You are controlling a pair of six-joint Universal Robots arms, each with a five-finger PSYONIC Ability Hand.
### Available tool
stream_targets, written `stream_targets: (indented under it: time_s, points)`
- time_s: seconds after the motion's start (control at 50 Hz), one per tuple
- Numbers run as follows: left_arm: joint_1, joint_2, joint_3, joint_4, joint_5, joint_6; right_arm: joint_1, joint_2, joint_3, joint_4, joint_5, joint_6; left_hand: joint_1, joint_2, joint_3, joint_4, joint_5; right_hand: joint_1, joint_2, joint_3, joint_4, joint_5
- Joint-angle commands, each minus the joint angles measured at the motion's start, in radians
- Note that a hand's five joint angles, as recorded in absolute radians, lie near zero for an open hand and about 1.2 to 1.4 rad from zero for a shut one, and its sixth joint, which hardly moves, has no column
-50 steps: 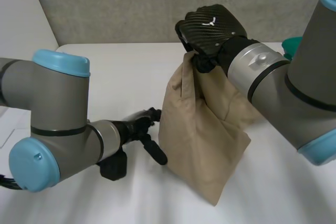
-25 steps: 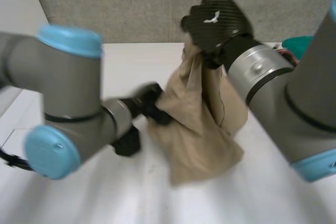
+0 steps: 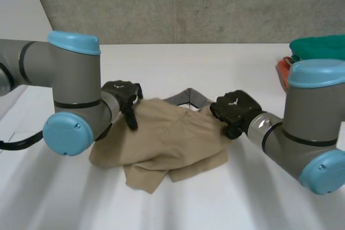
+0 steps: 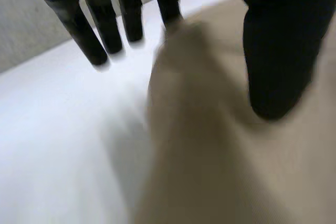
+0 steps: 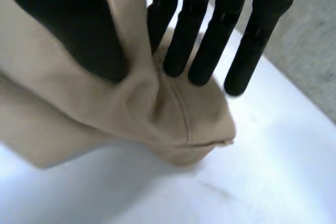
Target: Fold the laundry.
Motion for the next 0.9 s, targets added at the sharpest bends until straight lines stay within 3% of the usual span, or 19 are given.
stream_targets:
  time_s: [0.02,0.16,0.26,0.36,0.52,0.7,0.74,0.76,0.78,0.8,0.82,0.84,0.9]
  points:
    - [0.04,0.135,-0.076,-0.03,0.03,-0.093,0.005,-0.038,-0.01,-0.004,0.02,0.041,-0.356,-0.357,-0.361,-0.373,-0.372,-0.287,-0.254,-0.261,-0.266,-0.274]
    - [0.142,0.347,-0.294,0.054,0.016,-0.095,-0.033,-0.132,-0.014,-0.01,-0.02,0.029,-0.356,-0.357,-0.361,-0.373,-0.372,-0.508,-0.474,-0.481,-0.486,-0.494]
    - [0.263,0.48,-0.493,0.182,0.028,-0.087,-0.101,-0.103,-0.048,-0.063,-0.175,-0.155,-0.356,-0.357,-0.361,-0.373,-0.372,-0.522,-0.489,-0.496,-0.501,-0.509]
    - [0.294,0.499,-0.588,0.159,0.089,-0.084,-0.118,-0.046,-0.083,-0.07,-0.281,-0.267,-0.356,-0.357,-0.361,-0.373,-0.372,-0.587,-0.553,-0.56,-0.565,-0.573]
    - [0.274,0.468,-0.674,0.098,0.131,-0.079,-0.112,0.07,-0.171,-0.053,-0.388,-0.33,-0.356,-0.357,-0.361,-0.373,-0.372,-0.663,-0.63,-0.637,-0.642,-0.65]
    - [0.194,0.33,-0.662,0.18,0.088,-0.059,-0.095,0.232,-0.329,0.062,-0.385,-0.376,-0.356,-0.357,-0.361,-0.373,-0.372,-0.643,-0.61,-0.616,-0.621,-0.629]
    - [0.174,0.282,-0.639,0.199,0.07,-0.047,-0.092,0.264,-0.365,0.113,-0.373,-0.375,-0.356,-0.357,-0.361,-0.373,-0.372,-0.427,-0.394,-0.4,-0.405,-0.413]
    - [0.163,0.269,-0.631,0.199,0.061,-0.043,-0.09,0.271,-0.378,0.128,-0.37,-0.375,-0.356,-0.357,-0.361,-0.373,-0.372,-0.202,-0.168,-0.175,-0.18,-0.188]
    - [0.151,0.256,-0.622,0.199,0.053,-0.038,-0.089,0.278,-0.401,0.163,-0.365,-0.372,-0.309,-0.311,-0.314,-0.326,-0.326,0.382,0.415,0.408,0.403,0.395]
    - [0.131,0.238,-0.601,0.205,0.032,-0.026,-0.089,0.275,-0.412,0.176,-0.365,-0.369,0.084,0.083,0.079,0.067,0.068,0.481,0.514,0.508,0.503,0.494]
    - [0.122,0.233,-0.59,0.208,0.021,-0.024,-0.09,0.269,-0.419,0.188,-0.367,-0.361,0.306,0.305,0.301,0.289,0.29,0.482,0.515,0.509,0.504,0.495]
    - [0.111,0.233,-0.569,0.219,-0.002,-0.02,-0.095,0.247,-0.43,0.202,-0.367,-0.338,0.796,0.795,0.791,0.779,0.78,0.482,0.515,0.509,0.504,0.495]
    - [0.096,0.244,-0.532,0.233,-0.045,-0.013,-0.092,0.207,-0.432,0.2,-0.365,-0.271,0.866,0.864,0.861,0.849,0.849,0.482,0.515,0.509,0.504,0.495]
